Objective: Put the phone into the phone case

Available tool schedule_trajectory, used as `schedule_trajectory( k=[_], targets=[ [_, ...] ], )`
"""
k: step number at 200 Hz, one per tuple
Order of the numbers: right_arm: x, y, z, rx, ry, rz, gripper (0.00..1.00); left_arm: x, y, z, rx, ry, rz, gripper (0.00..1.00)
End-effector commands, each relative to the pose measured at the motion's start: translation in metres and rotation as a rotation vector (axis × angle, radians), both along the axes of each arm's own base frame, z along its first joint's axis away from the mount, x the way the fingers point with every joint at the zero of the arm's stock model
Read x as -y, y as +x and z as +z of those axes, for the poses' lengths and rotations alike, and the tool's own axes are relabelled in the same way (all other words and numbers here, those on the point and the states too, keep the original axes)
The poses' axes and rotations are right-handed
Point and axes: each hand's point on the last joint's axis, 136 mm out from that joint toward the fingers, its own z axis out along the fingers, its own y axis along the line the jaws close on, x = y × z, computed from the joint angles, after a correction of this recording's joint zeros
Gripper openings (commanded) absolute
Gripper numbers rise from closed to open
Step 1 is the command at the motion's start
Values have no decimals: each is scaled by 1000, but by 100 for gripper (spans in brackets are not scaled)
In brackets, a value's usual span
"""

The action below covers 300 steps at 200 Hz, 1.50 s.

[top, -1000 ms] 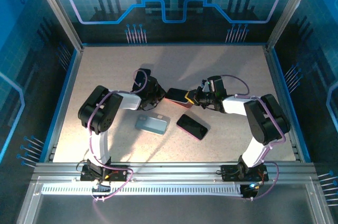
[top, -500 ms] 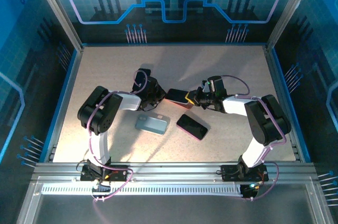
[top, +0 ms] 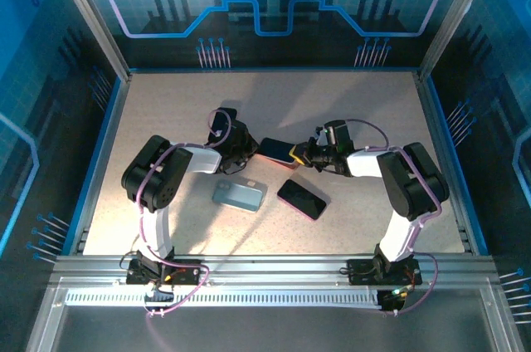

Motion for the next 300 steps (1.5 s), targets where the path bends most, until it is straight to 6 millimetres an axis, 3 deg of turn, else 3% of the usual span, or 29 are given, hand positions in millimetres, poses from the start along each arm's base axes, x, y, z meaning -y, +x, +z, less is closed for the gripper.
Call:
schedule_trajectory(
  k=[1,41,58,62,189,300],
  targets=[
    [0,-20,-47,-122,-117,22,0,38,-34,-2,-82,-71,-156,0],
    [-1,-18,-54,-135,-156,53,0,37,-34,-5,-85,-71,-148,0],
    [2,-23,-61,-161,-178,65,5,36,-33,-5,-83,-71,-143,0],
    [-2,-14,-54,-142,-175,66,5,36,-34,-5,-84,-70,-143,0],
    [-1,-5,-43,-144,-345,158,24,35,-36,-5,-75,-93,-135,0],
    [5,1,-26,-159,-474,215,64,31,-38,5,-24,-102,-127,0]
  ],
)
